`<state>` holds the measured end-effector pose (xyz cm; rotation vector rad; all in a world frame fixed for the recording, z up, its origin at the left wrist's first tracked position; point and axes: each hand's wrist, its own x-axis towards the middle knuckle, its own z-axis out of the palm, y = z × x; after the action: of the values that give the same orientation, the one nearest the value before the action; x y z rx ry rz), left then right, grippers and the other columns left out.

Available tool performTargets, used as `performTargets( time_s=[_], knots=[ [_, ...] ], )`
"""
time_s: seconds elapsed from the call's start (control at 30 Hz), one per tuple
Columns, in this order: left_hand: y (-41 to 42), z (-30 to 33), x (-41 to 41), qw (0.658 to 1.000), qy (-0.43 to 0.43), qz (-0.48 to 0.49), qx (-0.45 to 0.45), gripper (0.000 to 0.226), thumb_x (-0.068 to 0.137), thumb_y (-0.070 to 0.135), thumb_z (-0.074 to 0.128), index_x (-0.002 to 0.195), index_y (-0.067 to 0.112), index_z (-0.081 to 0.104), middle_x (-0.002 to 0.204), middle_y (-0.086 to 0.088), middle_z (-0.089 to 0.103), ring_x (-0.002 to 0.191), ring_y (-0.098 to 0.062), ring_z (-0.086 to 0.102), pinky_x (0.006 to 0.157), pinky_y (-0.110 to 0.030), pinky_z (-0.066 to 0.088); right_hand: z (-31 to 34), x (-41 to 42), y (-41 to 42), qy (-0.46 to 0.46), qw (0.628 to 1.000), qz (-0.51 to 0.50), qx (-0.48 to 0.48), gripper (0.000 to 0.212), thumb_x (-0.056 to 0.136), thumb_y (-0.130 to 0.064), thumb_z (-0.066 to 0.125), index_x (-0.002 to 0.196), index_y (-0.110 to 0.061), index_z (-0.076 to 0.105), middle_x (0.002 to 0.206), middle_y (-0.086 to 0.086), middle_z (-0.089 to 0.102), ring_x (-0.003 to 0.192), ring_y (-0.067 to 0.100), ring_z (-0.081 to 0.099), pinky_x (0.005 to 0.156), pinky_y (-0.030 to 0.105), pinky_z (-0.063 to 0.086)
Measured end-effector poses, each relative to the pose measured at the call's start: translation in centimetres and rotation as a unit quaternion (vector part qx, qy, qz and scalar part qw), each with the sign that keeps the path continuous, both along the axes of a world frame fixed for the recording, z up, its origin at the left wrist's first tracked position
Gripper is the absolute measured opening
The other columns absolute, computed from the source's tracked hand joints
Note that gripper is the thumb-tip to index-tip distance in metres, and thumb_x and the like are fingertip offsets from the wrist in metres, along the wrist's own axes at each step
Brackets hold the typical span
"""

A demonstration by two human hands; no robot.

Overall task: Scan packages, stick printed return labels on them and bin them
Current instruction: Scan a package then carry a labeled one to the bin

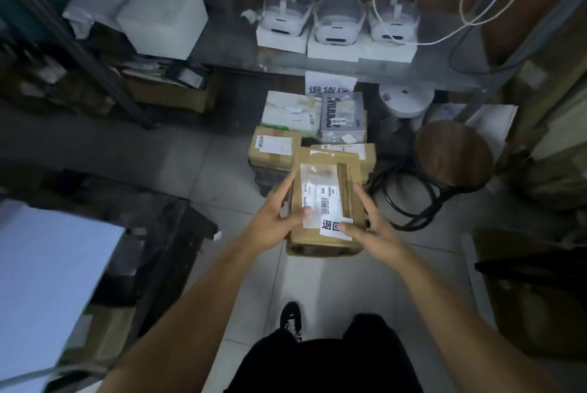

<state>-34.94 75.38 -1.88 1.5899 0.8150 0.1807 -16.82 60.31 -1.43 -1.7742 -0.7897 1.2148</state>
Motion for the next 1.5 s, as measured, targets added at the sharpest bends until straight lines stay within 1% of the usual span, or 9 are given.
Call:
performTargets(
  time_s=[0.13,0.23,0.43,0.57,0.67,0.8,0.93,1.07,1.5],
  knots=[
    [4.9,-0.4,-1.9,0.998,-0.002,0.068,-0.005,0.080,0.090,0.030,0.071,0.126,0.072,0.012,0.148,0.016,0.033,0.122,0.012,0.037,0.097,-0.013,0.043,-0.7,-0.5,3.9,0.023,0.997,0.070,-0.028,0.082,0.091,-0.011,0.067,0.153,-0.037,0.020,0.129,-0.036,0.041,0.107,-0.030,0.045,0.085,-0.002,0.037],
    [8.7,-1.1,-2.6,0.997,-0.014,0.079,-0.023,0.074,0.087,0.020,0.073,0.129,0.065,0.031,0.145,0.007,0.045,0.123,0.003,0.052,0.092,-0.030,0.056,-1.1,-0.3,7.0,0.034,0.991,0.121,-0.048,0.080,0.091,-0.018,0.069,0.151,-0.046,0.025,0.151,-0.020,0.037,0.135,-0.005,0.039,0.110,0.019,0.034],
    [14.9,-2.7,-1.5,0.989,0.077,0.126,0.009,0.057,0.066,0.046,0.086,0.119,0.045,0.064,0.130,0.002,0.052,0.119,-0.015,0.059,0.092,-0.038,0.057,-2.9,2.2,14.2,0.041,0.992,0.113,-0.038,0.076,0.090,-0.020,0.071,0.147,-0.046,0.029,0.144,-0.020,0.044,0.126,-0.005,0.047,0.113,0.027,0.035],
    [18.3,-3.6,0.9,0.976,0.107,0.181,0.053,0.054,0.074,0.035,0.086,0.121,0.037,0.062,0.129,0.010,0.061,0.120,-0.010,0.058,0.096,-0.018,0.048,-4.1,4.1,18.6,0.064,0.997,-0.006,-0.032,0.084,0.084,-0.034,0.076,0.150,-0.043,0.025,0.148,-0.015,0.040,0.128,0.002,0.047,0.109,0.033,0.037],
    [20.2,-5.4,2.5,0.954,0.136,0.262,0.061,0.060,0.065,0.057,0.083,0.120,0.049,0.060,0.127,0.001,0.062,0.113,-0.014,0.063,0.099,-0.040,0.053,-5.6,4.1,20.9,0.039,0.996,-0.066,-0.043,0.098,0.080,-0.037,0.080,0.153,-0.042,0.015,0.154,-0.009,0.036,0.137,0.009,0.039,0.114,0.035,0.034],
    [21.8,-6.6,5.3,0.930,0.146,0.335,0.048,0.063,0.071,0.047,0.084,0.129,0.039,0.059,0.131,-0.003,0.052,0.115,-0.013,0.057,0.103,-0.037,0.049,-7.4,3.6,24.3,0.057,0.996,-0.047,-0.049,0.094,0.082,-0.029,0.079,0.149,-0.047,0.015,0.130,-0.017,0.053,0.111,0.000,0.056,0.081,-0.002,0.039],
    [23.0,-8.3,7.8,0.926,0.149,0.345,0.030,0.063,0.080,0.031,0.082,0.137,0.032,0.054,0.128,-0.007,0.041,0.115,-0.013,0.044,0.107,-0.029,0.040,-9.2,4.6,28.0,0.050,0.995,-0.055,-0.062,0.096,0.086,-0.028,0.075,0.155,-0.037,0.009,0.120,-0.016,0.057,0.102,0.002,0.058,0.070,-0.006,0.037],
    [25.8,-11.0,9.0,0.933,0.182,0.309,0.024,0.071,0.076,0.045,0.082,0.137,0.047,0.046,0.121,-0.001,0.036,0.115,-0.023,0.048,0.107,-0.043,0.045,-12.1,6.7,30.6,0.063,0.992,-0.045,-0.095,0.098,0.084,-0.026,0.078,0.151,-0.045,0.010,0.116,-0.009,0.068,0.099,0.002,0.066,0.094,0.020,0.051],
    [33.9,-18.4,10.9,0.949,0.243,0.198,0.027,0.091,0.078,0.044,0.079,0.151,0.043,0.025,0.136,-0.011,0.034,0.107,-0.016,0.040,0.090,-0.029,0.040,-20.9,10.0,38.1,0.041,0.992,-0.027,-0.113,0.097,0.078,-0.019,0.077,0.146,-0.056,0.017,0.123,-0.003,0.066,0.098,0.011,0.070,0.087,0.039,0.059]
  ],
)
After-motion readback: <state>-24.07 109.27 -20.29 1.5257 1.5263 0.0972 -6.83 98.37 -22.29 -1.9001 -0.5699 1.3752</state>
